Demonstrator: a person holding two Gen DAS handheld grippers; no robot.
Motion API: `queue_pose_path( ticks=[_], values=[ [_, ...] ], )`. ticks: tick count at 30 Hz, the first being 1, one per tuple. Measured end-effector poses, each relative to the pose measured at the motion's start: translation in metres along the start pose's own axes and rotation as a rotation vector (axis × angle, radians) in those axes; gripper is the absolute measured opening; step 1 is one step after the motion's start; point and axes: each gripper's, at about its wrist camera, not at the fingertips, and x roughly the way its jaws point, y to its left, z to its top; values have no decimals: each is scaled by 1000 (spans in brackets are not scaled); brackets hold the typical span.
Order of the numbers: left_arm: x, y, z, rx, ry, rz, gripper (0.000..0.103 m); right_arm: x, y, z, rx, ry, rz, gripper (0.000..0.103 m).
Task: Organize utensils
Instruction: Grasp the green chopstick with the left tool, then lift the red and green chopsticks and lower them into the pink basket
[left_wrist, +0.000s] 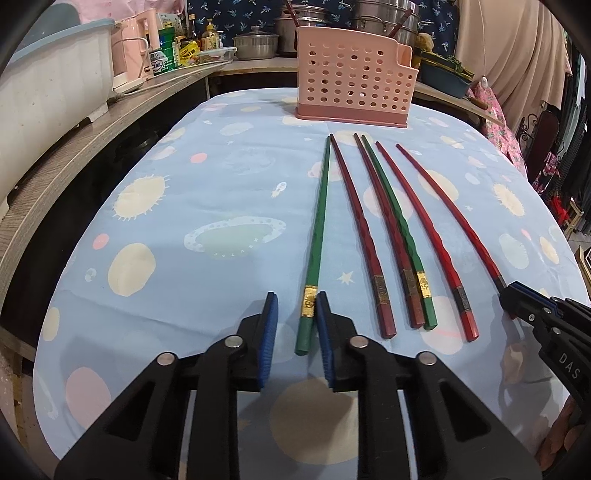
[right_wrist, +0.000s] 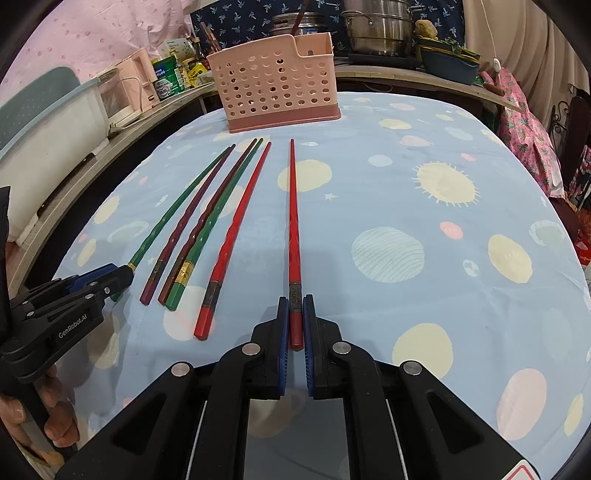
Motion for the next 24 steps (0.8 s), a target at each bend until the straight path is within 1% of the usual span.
queue_pose_path(
  ticks=[4, 14, 17, 20, 22, 24],
  values=[
    [0, 1, 1, -1, 0, 0, 10, 0, 0, 1, 0, 0, 2, 8],
    [0, 1, 1, -2, -1, -2, 10, 4, 6, 3, -25, -1, -9, 9],
    [1, 0, 1, 2, 0, -4, 14, 4, 6, 3, -18, -2, -3, 8],
    [1, 0, 2, -3, -1, -6, 14, 3, 5, 3, -15, -3, -2, 8],
    [1, 1, 2, -9, -1, -14, 14, 3, 4, 3, -11, -4, 3, 8],
    [1, 1, 2, -11, -1, -12, 9, 3, 4, 3, -8, -5, 7, 8]
  ],
)
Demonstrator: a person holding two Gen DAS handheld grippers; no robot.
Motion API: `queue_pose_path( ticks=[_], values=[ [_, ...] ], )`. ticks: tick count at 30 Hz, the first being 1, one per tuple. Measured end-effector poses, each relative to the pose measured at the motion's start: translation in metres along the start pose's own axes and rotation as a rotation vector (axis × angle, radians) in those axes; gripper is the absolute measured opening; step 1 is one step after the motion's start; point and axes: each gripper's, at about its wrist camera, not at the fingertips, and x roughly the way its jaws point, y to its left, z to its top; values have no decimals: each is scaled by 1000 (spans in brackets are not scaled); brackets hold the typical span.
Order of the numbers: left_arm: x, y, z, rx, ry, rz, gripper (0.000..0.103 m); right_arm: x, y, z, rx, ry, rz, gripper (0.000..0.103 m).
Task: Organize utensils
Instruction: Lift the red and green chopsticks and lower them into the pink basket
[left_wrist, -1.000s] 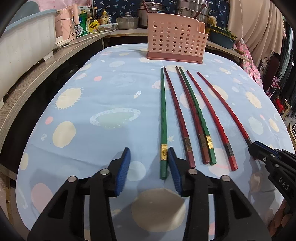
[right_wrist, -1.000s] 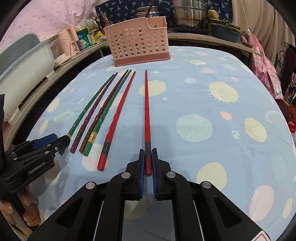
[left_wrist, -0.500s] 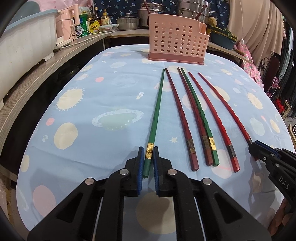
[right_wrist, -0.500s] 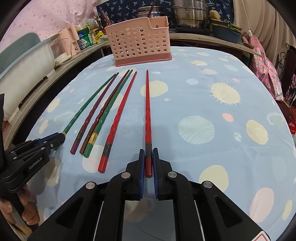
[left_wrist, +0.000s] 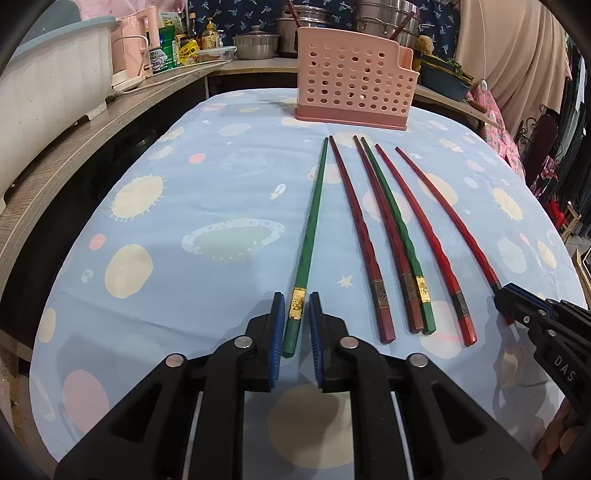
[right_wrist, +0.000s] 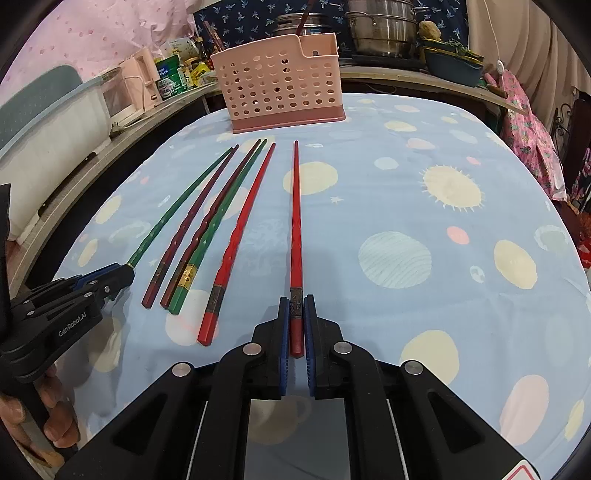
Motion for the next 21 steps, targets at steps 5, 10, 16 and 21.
queue_pose_path(
  ticks=[5, 10, 16, 21],
  values=[
    [-2, 1, 0, 2, 4, -15, 7, -4, -2, -1, -2, 2, 4, 8],
    [-8, 4, 3, -5, -2, -22, 7, -18, -9, 5, 15, -27, 6, 8],
    [-30, 9, 14, -23, -39, -38, 7, -37, -17, 16, 38, -79, 10, 7],
    [-52, 11, 33, -34, -88, -54, 7, -57, -21, 32, 42, -136, 14, 7]
  ],
)
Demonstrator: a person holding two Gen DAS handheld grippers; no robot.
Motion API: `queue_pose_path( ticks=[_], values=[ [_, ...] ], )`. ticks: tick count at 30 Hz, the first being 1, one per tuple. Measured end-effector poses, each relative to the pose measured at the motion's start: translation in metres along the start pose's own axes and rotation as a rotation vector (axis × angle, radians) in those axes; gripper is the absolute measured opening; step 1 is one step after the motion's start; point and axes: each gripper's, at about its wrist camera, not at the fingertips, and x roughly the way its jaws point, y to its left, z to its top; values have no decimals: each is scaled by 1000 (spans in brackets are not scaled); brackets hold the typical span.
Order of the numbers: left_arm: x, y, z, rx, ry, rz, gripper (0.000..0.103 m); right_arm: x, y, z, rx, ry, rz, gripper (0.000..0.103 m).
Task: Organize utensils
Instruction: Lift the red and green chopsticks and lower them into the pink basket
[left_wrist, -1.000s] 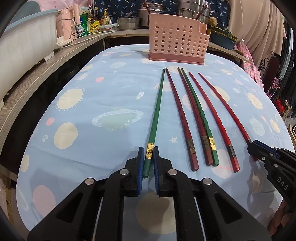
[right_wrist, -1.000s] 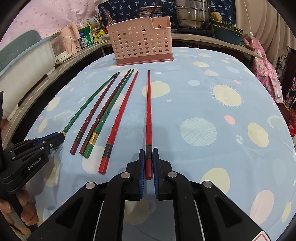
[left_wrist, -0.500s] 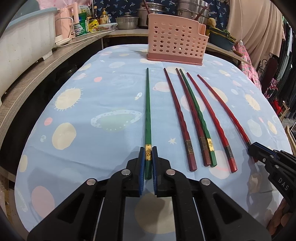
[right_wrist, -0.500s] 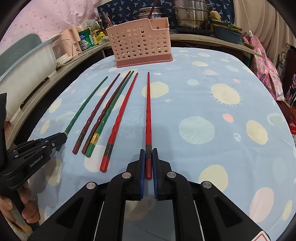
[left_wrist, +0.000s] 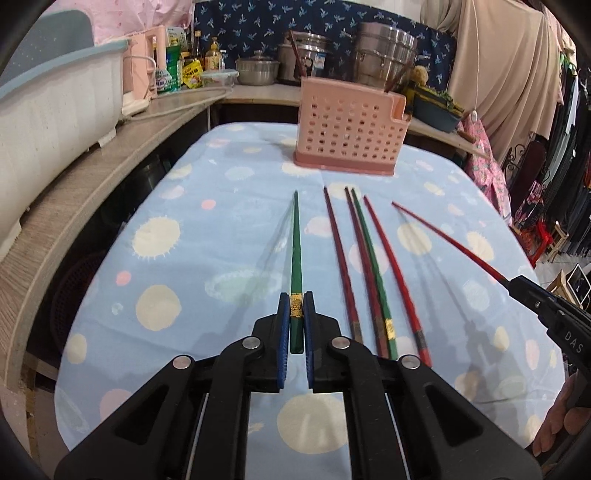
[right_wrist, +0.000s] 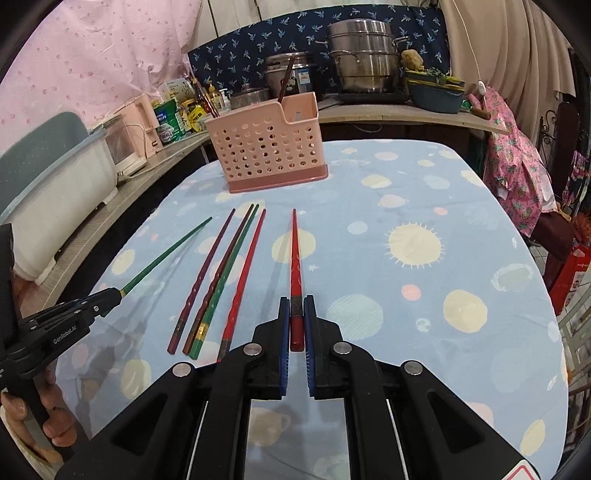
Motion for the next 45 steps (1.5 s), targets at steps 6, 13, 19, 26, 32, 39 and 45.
queue_pose_path(
  ticks=[6, 13, 19, 26, 32, 39, 45],
  values=[
    [-22, 1, 33, -7, -70, -3, 7, -18, -3, 29, 4, -73, 10, 7],
    [-38, -1, 73, -2, -164, 9, 7, -35, -4, 66, 4, -163, 23, 7],
    [-48, -4, 109, 15, -241, 16, 7, -45, -5, 95, -2, -232, 25, 7],
    [-57, -8, 153, 18, -318, 11, 7, -49, -7, 127, -6, -285, 33, 7],
    [-63, -12, 187, 14, -372, 8, 7, -53, -4, 160, -12, -341, 58, 7],
    [-70, -20, 241, 4, -460, -21, 7, -56, 3, 221, -7, -430, 99, 7],
    [-71, -26, 288, -1, -539, -28, 7, -47, 11, 283, 0, -500, 130, 7]
  ],
)
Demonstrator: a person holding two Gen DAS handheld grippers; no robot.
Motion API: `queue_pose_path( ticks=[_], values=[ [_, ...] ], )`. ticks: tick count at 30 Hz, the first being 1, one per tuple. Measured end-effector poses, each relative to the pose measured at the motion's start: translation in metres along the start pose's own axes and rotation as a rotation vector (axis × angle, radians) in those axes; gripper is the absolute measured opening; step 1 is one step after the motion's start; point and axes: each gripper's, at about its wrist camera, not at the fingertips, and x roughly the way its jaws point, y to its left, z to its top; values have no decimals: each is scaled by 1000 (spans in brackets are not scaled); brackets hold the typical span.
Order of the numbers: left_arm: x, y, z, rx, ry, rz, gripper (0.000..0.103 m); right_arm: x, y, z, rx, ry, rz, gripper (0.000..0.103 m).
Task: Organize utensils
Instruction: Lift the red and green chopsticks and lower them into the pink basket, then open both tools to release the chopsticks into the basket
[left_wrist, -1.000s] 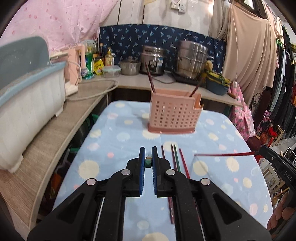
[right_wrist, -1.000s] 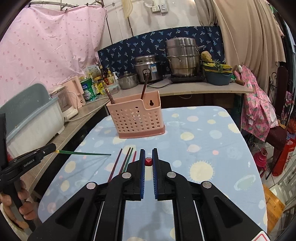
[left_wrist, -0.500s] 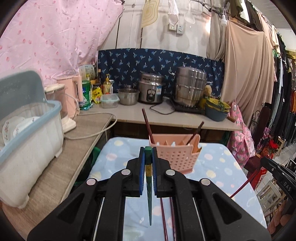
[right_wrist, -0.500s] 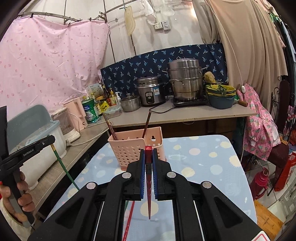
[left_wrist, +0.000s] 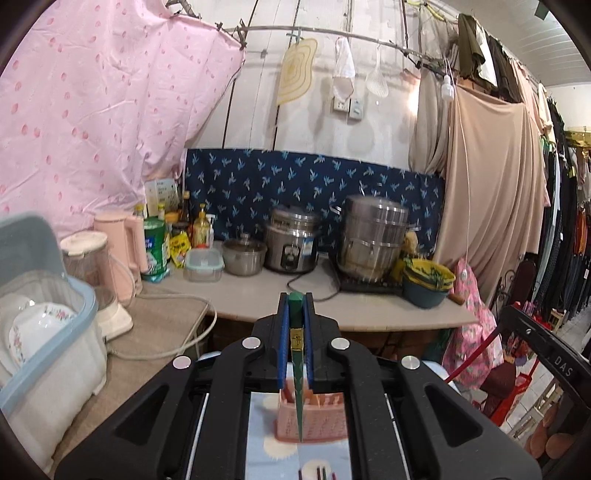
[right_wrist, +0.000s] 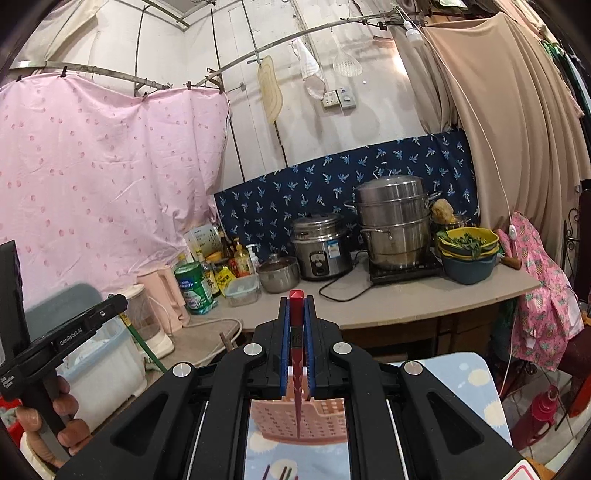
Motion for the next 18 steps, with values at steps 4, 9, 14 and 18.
queue_pose_path(
  ticks=[4, 9, 14, 18],
  values=[
    [23, -4, 21, 3, -39, 0, 7, 30, 4, 21, -4, -19, 15, 7],
    [62, -10, 22, 30, -33, 7, 7, 73, 5, 22, -17, 16, 14, 7],
    [100, -13, 1, 52, 20, 9, 7, 112, 3, 0, -35, 82, 6, 7],
    [120, -8, -22, 50, 64, 9, 7, 133, -1, -23, -40, 129, 1, 7]
  ],
)
